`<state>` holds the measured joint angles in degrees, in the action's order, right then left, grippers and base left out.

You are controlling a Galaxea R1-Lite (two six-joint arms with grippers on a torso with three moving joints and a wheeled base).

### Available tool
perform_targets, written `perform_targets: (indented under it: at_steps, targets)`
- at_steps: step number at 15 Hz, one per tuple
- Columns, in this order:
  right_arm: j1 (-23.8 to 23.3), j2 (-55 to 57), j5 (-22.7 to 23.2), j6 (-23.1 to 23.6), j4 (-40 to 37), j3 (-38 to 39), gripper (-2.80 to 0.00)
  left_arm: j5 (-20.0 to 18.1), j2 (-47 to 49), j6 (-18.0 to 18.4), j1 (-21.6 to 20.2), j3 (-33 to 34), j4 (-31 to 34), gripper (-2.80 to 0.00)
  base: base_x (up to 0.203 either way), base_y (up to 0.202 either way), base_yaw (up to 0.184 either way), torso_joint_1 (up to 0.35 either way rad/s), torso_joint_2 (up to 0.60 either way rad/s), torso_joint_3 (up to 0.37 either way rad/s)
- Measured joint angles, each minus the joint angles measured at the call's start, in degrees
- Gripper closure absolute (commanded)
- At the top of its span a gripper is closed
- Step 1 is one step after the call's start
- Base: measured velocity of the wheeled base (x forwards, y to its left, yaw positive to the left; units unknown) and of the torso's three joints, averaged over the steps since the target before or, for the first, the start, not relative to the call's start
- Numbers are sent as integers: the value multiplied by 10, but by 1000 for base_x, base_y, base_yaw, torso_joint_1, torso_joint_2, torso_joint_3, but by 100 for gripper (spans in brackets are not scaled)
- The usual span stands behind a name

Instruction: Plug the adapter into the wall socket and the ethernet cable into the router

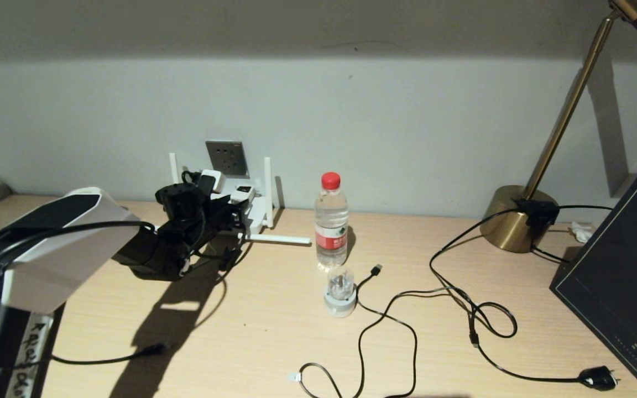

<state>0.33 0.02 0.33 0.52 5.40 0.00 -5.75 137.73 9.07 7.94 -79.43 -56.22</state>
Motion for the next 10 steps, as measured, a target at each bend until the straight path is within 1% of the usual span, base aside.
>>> perform_targets:
  at_steps: [4, 6, 8, 10]
  targets:
    - [0, 0, 0, 0, 0, 0, 0, 0, 0, 0, 1, 5, -3, 0, 0, 0, 0, 0, 0, 0]
    - [0, 0, 0, 0, 0, 0, 0, 0, -5, 1, 2, 18, -15, 0, 0, 0, 0, 0, 0, 0]
    - [0, 0, 0, 0, 0, 0, 0, -1, -25, 1, 3, 49, -23, 0, 0, 0, 0, 0, 0, 0]
    - [0, 0, 0, 0, 0, 0, 0, -3, -63, 1, 3, 101, -27, 0, 0, 0, 0, 0, 0, 0]
